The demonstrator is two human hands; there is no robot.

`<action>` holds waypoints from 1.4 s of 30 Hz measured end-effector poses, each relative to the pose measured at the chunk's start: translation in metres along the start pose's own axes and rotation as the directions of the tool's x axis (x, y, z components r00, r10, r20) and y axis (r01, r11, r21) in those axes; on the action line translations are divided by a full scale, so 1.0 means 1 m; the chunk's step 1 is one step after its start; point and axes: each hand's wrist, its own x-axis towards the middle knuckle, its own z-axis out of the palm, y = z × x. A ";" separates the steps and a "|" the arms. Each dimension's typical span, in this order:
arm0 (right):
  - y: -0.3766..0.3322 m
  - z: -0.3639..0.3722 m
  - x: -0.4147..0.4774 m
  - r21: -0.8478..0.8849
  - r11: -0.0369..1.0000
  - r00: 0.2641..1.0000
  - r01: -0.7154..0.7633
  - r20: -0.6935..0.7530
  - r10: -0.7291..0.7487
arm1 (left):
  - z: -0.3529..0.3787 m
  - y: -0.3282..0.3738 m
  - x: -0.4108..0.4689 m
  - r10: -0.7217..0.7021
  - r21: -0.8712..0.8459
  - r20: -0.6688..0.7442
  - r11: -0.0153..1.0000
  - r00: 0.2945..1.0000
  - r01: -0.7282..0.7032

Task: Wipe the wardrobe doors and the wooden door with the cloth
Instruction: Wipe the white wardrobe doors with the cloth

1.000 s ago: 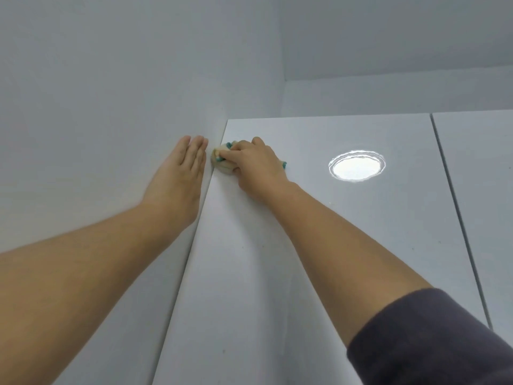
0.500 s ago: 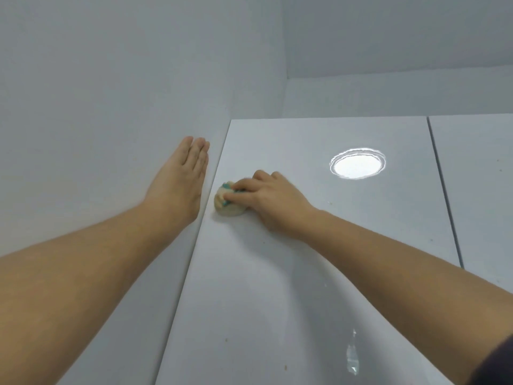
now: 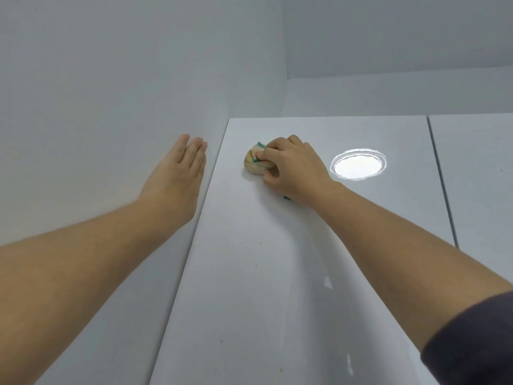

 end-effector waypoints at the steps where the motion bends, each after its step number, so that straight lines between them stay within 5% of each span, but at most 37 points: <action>1: 0.001 0.002 -0.001 0.020 1.000 1.000 0.015 -0.009 -0.015 | 0.000 0.000 0.000 -0.002 0.004 -0.002 1.000 1.000 0.002; 6: 0.005 0.005 -0.006 0.146 0.987 0.998 0.062 0.004 -0.063 | 0.002 0.000 0.001 -0.003 -0.016 -0.014 1.000 1.000 0.002; 15: -0.004 -0.001 -0.066 0.132 0.904 0.906 0.406 0.073 -0.417 | -0.002 0.000 0.001 0.007 -0.127 -0.023 0.992 1.000 -0.009; 21: 0.027 -0.007 -0.037 -0.054 0.986 0.985 0.155 -0.074 -0.159 | -0.013 0.003 0.009 0.050 -0.400 -0.015 0.915 0.999 -0.052; 26: 0.017 -0.004 -0.049 0.073 0.990 0.989 0.122 -0.089 -0.115 | -0.023 0.003 0.020 0.066 -0.749 -0.037 0.658 0.997 -0.071; 31: 0.017 -0.016 -0.099 0.100 0.924 0.928 0.369 0.013 -0.372 | -0.031 0.012 0.021 0.133 -0.955 0.016 0.297 0.991 -0.024; 34: 0.039 -0.024 -0.094 0.033 0.928 0.928 0.371 0.013 -0.372 | -0.030 0.019 0.028 0.103 -0.979 0.007 0.201 0.995 -0.014; 39: 0.076 -0.036 -0.068 0.042 0.994 0.990 0.100 -0.103 -0.095 | -0.033 0.028 0.035 0.035 -0.998 -0.016 0.068 0.999 -0.018; 42: 0.065 -0.039 -0.085 0.079 0.982 0.984 0.173 -0.053 -0.170 | -0.033 0.033 0.034 0.003 -0.999 -0.015 0.033 1.000 -0.015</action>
